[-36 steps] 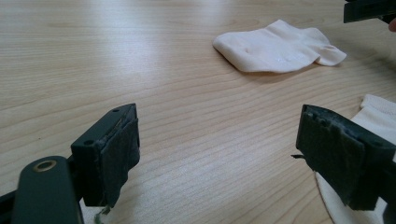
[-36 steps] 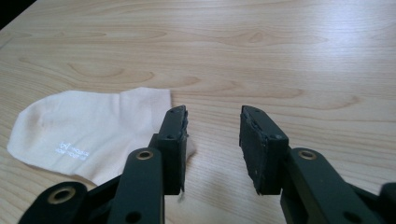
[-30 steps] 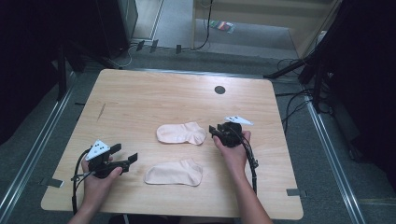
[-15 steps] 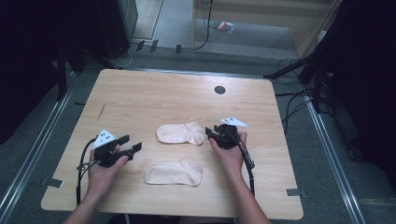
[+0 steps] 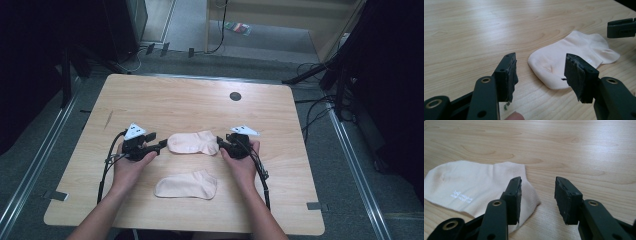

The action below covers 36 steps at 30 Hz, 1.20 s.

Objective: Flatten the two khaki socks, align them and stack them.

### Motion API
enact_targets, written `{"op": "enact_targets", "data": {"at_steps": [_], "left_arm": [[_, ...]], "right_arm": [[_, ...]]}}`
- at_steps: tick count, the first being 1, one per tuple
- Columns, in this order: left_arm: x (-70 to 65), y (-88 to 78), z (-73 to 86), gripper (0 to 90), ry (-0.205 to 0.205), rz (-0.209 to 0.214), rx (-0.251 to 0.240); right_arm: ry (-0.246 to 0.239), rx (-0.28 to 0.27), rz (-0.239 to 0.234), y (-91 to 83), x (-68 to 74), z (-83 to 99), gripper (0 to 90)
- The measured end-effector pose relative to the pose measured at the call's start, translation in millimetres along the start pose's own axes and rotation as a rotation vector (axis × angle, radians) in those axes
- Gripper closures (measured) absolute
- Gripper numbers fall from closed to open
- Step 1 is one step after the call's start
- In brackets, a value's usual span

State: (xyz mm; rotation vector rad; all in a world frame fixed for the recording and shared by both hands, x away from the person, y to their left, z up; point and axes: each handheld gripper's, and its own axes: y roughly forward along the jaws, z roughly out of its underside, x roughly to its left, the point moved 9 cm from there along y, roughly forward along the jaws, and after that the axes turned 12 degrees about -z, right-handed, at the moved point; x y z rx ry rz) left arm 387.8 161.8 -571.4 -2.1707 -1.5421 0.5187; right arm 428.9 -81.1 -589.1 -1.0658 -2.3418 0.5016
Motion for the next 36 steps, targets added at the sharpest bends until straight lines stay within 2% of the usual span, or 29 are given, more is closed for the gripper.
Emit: {"op": "enact_targets", "data": {"at_steps": [2,8,10,12,13,16,20,22,24,25,26,28,30,32,34,36], "left_arm": [[-4.1,6.3,-3.1,44.1,0.022,0.006,0.018],[-10.7,15.2,-5.3,52.4,0.017,0.018,0.041],[-10.2,19.9,-3.2,55.9,0.019,-0.001,0.063],[-11.0,21.9,-2.0,59.0,0.009,0.001,0.073],[-12.7,26.3,1.3,60.4,0.010,-0.003,0.095],[-15.4,32.3,6.4,60.8,0.014,-0.022,0.124],[-17.6,36.5,10.3,60.8,0.027,-0.040,0.142],[-19.3,39.2,13.0,62.0,0.054,-0.058,0.156],[-21.1,40.3,13.9,65.7,0.081,-0.075,0.152],[-22.4,39.7,14.6,73.4,0.100,-0.065,0.151],[-22.2,39.2,15.4,77.9,0.118,-0.065,0.155],[-21.7,38.1,15.6,86.4,0.125,-0.053,0.153],[-20.5,36.6,16.4,88.8,0.138,-0.052,0.156],[-16.9,34.3,18.3,89.7,0.176,-0.069,0.156],[-12.2,32.9,19.3,90.0,0.191,-0.093,0.150],[-4.7,30.9,20.3,90.0,0.173,-0.106,0.147]], "right_arm": [[-0.008,0.007,0.008,0.6,-0.5,1.0,57.4],[0.003,-0.007,0.011,1.5,-3.4,-0.3,57.3],[0.007,-0.003,0.011,1.8,-2.7,-0.1,57.3],[0.002,-0.001,0.010,2.8,-2.4,0.0,57.2],[0.003,0.001,0.012,3.7,-2.4,0.3,57.3],[0.011,0.001,0.015,5.6,-4.1,0.8,57.3],[0.018,0.015,-0.001,11.1,-2.4,3.5,56.8],[0.015,0.030,-0.018,15.1,1.4,5.5,56.7],[-0.001,0.042,-0.020,18.3,5.9,6.7,60.1],[-0.005,0.049,-0.021,18.9,7.3,7.3,63.9],[-0.016,0.055,-0.019,19.7,8.4,8.0,69.0],[-0.035,0.071,0.002,19.9,8.6,10.1,80.0],[-0.029,0.073,-0.010,18.4,8.4,10.8,85.2],[-0.018,0.073,-0.003,16.3,6.2,11.1,87.0],[-0.009,0.073,0.008,13.8,3.2,11.4,87.8],[0.005,0.070,0.021,10.8,-0.1,11.8,88.5]]}}
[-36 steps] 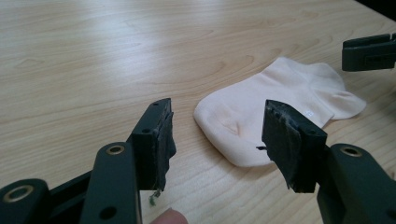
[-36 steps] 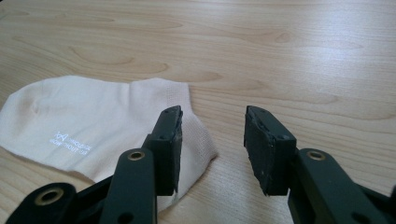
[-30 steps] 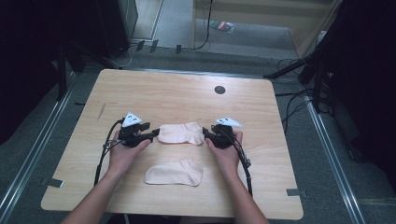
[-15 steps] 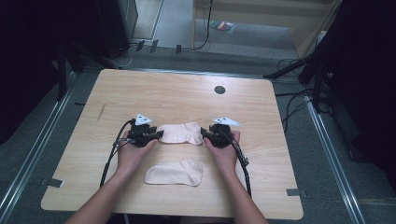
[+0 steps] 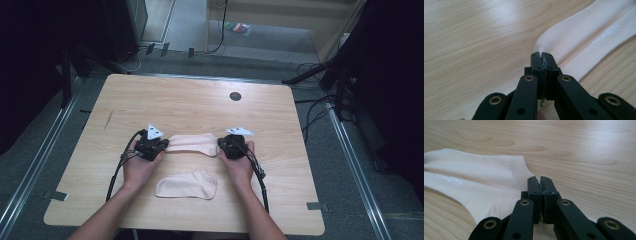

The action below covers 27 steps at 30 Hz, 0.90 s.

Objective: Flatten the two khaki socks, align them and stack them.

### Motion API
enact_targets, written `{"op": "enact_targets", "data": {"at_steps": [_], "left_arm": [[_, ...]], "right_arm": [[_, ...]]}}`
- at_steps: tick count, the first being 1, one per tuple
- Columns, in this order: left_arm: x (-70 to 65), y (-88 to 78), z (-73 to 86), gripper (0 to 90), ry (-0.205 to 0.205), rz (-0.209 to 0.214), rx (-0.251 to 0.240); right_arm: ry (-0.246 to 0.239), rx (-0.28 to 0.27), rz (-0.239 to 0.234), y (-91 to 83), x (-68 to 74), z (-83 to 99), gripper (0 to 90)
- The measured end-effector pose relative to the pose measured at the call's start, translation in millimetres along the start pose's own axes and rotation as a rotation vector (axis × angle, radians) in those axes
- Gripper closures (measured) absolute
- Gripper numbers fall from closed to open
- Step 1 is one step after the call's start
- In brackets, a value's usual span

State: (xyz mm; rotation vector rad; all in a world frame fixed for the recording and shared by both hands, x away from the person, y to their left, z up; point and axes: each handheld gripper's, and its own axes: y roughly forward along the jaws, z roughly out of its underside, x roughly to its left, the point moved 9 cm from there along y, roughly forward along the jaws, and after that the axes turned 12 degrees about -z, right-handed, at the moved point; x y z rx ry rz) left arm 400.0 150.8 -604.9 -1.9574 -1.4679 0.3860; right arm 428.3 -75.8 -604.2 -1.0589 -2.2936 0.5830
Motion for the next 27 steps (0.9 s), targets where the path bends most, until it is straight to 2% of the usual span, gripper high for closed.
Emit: {"op": "enact_targets", "data": {"at_steps": [2,4,7,9,10,11,12,13,14,15,18,20,23,25,27], "left_arm": [[6.9,-0.7,2.8,90.0,-0.020,-0.003,-0.003],[8.5,-1.2,3.9,90.0,-0.016,-0.004,-0.005],[-1.0,-3.0,2.5,90.0,-0.019,0.059,-0.022],[-7.0,-2.9,1.8,89.0,-0.040,0.092,-0.021],[-7.7,-2.7,1.0,84.6,-0.051,0.092,-0.022],[-6.9,-2.1,-0.4,71.7,-0.062,0.076,-0.029],[-6.5,-2.4,-1.8,60.6,-0.079,0.079,-0.034],[-5.6,-3.7,-2.6,55.4,-0.098,0.090,-0.034],[-5.6,-3.7,-2.6,51.4,-0.098,0.090,-0.034],[-2.7,-5.8,-5.8,48.6,-0.135,0.098,-0.047],[0.2,-7.5,-9.7,48.8,-0.173,0.107,-0.056],[-0.6,-4.6,-9.3,50.3,-0.174,0.109,-0.038],[-3.7,0.8,-7.9,52.8,-0.169,0.108,-0.015],[-6.1,1.8,-7.9,59.0,-0.161,0.114,-0.019],[-8.1,3.5,-6.7,61.2,-0.153,0.110,-0.012]], "right_arm": [[0.016,0.004,-0.002,-2.0,-2.2,1.0,88.8],[0.033,0.006,-0.006,-3.9,-3.6,1.8,89.0],[0.033,0.000,-0.003,-3.3,-1.7,1.7,88.6],[0.010,0.005,-0.045,-0.3,6.4,1.9,86.2],[-0.009,0.003,-0.047,0.6,8.2,1.4,80.2],[-0.020,0.002,-0.029,1.0,9.2,1.0,68.3],[-0.032,-0.009,-0.020,0.7,9.2,-0.7,60.0],[-0.026,-0.024,-0.019,-0.6,9.1,-2.7,56.8],[-0.020,-0.035,-0.024,-3.0,8.2,-4.5,54.3],[-0.009,-0.058,-0.028,-6.6,6.7,-7.7,53.6],[0.034,-0.093,-0.054,-13.4,4.7,-13.1,53.8],[0.038,-0.093,-0.065,-13.6,4.2,-13.6,54.0],[0.027,-0.063,-0.069,-9.4,5.2,-9.7,54.7],[0.022,-0.044,-0.078,-4.8,7.3,-5.3,54.8],[0.018,-0.027,-0.080,-1.4,8.7,-1.2,54.9]]}}
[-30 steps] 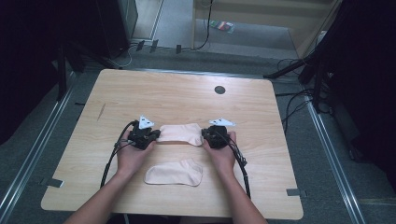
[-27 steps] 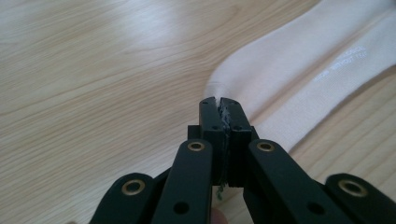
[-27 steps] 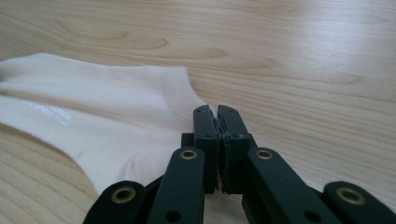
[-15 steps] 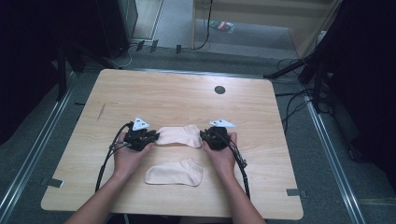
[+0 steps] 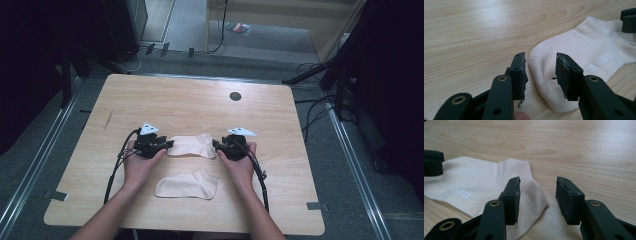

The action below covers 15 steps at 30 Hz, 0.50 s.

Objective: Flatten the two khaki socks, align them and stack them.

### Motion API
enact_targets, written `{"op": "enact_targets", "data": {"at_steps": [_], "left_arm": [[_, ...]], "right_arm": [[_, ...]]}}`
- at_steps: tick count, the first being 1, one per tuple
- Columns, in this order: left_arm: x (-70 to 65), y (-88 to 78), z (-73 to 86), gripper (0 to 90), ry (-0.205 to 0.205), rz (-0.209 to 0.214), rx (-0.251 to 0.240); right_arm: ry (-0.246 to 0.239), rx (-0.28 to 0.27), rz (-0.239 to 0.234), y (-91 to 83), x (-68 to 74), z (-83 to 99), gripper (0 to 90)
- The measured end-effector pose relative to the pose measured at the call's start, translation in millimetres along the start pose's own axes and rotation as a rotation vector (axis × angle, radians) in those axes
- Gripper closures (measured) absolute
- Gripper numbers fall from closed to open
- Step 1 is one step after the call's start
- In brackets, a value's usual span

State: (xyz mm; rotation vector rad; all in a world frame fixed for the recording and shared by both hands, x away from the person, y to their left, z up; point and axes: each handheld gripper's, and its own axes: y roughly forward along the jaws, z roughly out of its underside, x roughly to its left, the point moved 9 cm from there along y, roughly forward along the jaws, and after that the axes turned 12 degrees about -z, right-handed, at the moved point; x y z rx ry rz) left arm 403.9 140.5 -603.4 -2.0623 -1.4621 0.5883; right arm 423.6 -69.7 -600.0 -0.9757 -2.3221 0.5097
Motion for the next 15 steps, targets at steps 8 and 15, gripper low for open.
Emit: {"op": "enact_targets", "data": {"at_steps": [8,15], "left_arm": [[-0.3,2.2,3.3,78.1,0.029,-0.026,0.020],[-3.2,-2.6,3.0,88.7,0.063,-0.010,0.010]], "right_arm": [[-0.041,0.011,0.021,2.0,3.2,5.3,67.6],[-0.056,0.025,0.016,1.9,8.5,7.0,85.2]]}}
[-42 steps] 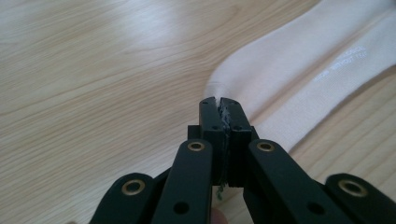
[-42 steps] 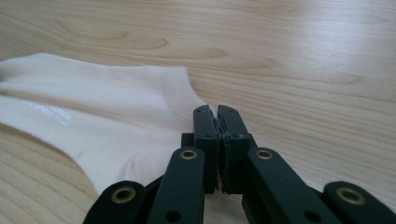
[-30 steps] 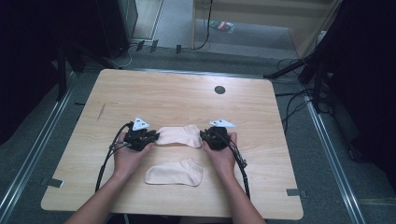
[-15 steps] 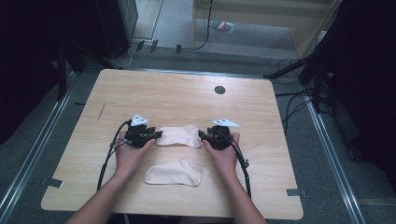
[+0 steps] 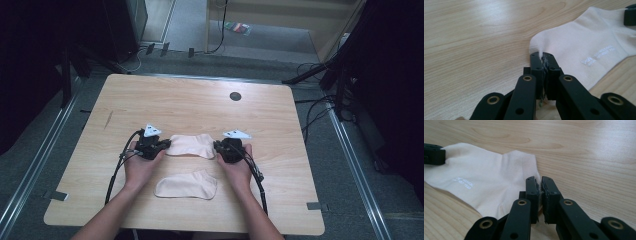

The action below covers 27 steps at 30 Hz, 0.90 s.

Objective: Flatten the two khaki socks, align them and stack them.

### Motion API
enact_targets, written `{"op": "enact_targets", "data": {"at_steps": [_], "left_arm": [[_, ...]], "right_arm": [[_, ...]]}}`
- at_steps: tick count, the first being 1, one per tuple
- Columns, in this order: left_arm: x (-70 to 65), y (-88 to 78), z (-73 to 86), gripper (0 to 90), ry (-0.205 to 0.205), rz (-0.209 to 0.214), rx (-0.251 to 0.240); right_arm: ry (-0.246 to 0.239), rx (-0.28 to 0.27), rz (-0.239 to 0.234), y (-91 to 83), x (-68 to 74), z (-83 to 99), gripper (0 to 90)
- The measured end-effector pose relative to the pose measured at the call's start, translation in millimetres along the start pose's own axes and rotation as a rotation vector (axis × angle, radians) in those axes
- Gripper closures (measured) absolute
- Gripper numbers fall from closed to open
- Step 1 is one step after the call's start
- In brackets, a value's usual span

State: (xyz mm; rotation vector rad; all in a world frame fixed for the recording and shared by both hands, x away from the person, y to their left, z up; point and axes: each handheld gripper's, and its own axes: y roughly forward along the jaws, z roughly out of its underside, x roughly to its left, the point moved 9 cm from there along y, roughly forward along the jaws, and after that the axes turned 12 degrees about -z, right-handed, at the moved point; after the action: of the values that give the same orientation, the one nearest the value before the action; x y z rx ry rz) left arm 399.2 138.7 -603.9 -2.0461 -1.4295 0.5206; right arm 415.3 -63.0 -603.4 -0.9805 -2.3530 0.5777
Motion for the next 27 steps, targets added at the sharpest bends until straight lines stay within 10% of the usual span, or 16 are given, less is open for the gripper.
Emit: {"op": "enact_targets", "data": {"at_steps": [27], "left_arm": [[-5.3,-66.0,-4.6,89.0,-0.043,0.122,-0.115]], "right_arm": [[-0.021,-0.116,-0.063,-58.1,40.8,-19.3,85.6]]}}
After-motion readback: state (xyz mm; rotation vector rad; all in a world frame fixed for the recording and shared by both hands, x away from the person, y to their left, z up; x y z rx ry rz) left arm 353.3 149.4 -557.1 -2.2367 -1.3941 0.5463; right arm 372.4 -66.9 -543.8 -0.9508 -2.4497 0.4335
